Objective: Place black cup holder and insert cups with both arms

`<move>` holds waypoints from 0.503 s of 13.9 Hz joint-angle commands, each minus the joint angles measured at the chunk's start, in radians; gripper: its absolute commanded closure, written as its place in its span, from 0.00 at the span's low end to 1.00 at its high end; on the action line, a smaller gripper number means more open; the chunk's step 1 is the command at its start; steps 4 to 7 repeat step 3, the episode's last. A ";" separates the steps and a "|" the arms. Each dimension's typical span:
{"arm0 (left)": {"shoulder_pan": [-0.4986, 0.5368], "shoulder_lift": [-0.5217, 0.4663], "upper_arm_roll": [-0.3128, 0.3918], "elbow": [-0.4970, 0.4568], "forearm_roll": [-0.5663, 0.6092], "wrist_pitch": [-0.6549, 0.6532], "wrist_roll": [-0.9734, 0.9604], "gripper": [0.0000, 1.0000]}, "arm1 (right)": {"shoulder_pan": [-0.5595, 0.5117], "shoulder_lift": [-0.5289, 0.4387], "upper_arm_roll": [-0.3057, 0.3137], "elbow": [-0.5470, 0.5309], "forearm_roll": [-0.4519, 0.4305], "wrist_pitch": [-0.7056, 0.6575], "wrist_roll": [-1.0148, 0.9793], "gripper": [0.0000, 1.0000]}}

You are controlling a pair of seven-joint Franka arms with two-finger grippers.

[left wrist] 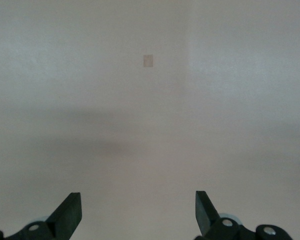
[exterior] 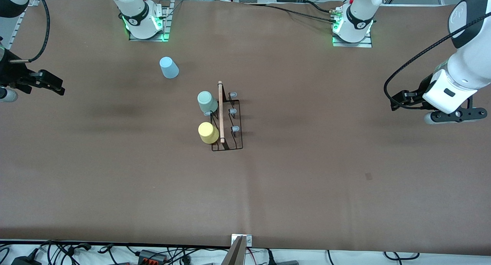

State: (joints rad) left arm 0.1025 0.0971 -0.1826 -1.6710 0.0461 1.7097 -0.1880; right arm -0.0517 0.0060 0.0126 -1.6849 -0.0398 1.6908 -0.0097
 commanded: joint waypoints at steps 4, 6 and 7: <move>0.008 0.007 0.000 0.025 -0.017 -0.021 0.028 0.00 | -0.003 -0.024 0.001 -0.025 0.021 -0.006 -0.010 0.00; 0.008 0.007 0.000 0.025 -0.017 -0.021 0.028 0.00 | -0.003 -0.024 0.001 -0.025 0.021 -0.006 -0.010 0.00; 0.008 0.007 0.000 0.025 -0.017 -0.021 0.028 0.00 | -0.003 -0.024 0.001 -0.025 0.021 -0.006 -0.010 0.00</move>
